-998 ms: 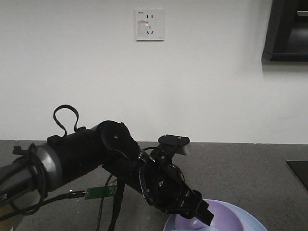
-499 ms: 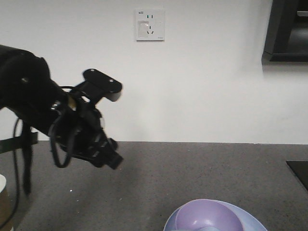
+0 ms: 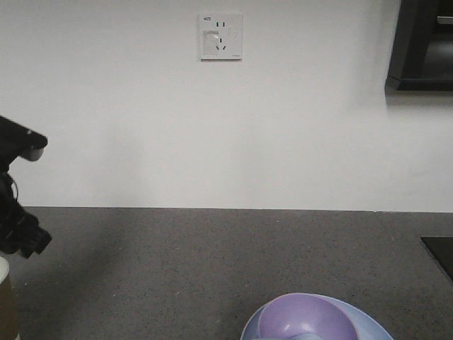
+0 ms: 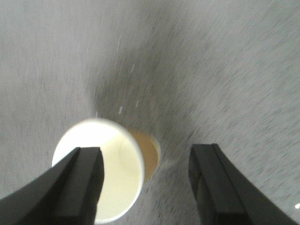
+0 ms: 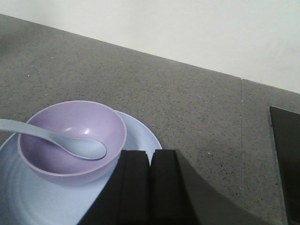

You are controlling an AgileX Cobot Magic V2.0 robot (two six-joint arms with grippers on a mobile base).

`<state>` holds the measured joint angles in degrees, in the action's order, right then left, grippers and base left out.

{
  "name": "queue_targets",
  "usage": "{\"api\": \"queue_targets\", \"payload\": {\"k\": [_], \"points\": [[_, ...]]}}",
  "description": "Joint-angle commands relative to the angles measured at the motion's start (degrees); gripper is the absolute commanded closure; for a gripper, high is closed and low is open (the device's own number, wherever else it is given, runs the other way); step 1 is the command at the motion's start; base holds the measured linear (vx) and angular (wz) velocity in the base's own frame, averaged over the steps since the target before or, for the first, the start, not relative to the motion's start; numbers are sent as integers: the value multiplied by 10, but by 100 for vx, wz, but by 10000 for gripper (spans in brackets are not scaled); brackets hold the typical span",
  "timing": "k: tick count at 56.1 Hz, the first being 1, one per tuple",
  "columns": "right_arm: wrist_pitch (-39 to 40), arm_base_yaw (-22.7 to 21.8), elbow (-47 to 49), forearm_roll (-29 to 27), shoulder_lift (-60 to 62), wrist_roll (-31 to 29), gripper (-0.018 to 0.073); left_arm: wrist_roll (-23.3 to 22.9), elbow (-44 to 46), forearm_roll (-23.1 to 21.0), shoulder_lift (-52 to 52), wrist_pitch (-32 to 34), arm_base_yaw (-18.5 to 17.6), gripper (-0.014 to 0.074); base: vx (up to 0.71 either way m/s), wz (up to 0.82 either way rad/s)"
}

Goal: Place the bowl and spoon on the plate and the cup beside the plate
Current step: 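Grasp the brown paper cup rim with the left gripper and lift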

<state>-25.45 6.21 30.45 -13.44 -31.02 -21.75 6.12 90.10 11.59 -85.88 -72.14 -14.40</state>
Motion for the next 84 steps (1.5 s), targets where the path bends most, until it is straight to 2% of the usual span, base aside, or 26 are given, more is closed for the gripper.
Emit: {"api": "queue_targets", "payload": {"k": [1, 11, 19, 47, 53, 56, 63, 64, 75, 84], "points": [[43, -3, 17, 2, -1, -2, 568, -6, -22, 9, 21, 38, 22, 94, 0, 0], [44, -3, 17, 2, -1, -2, 568, -6, -71, 5, 21, 75, 40, 94, 0, 0], [44, -3, 17, 3, -1, -2, 568, -6, -99, 3, 19, 101, 40, 94, 0, 0], [44, -3, 17, 3, -1, -2, 568, -7, -122, 5, -34, 125, 40, 104, 0, 0], [44, -3, 17, 3, -1, -2, 568, -7, -122, 5, -38, 131, 40, 203, 0, 0], [44, -3, 17, 3, -1, -2, 568, -7, -122, 5, -38, 132, 40, 292, 0, 0], [43, -3, 17, 3, -1, -2, 568, -2, -121, 10, -38, 132, 40, 591, 0, 0], [43, -3, 17, 3, -1, -2, 568, -2, -120, 10, -37, 131, 40, 605, 0, 0], [42, -3, 17, 3, -1, -2, 568, 1, -92, 6, -13, 113, 20, 603, 0, 0], [42, -3, 17, 3, -1, -2, 568, 51, -36, -29, 18, 111, -40, 601, 0, 0]]}}
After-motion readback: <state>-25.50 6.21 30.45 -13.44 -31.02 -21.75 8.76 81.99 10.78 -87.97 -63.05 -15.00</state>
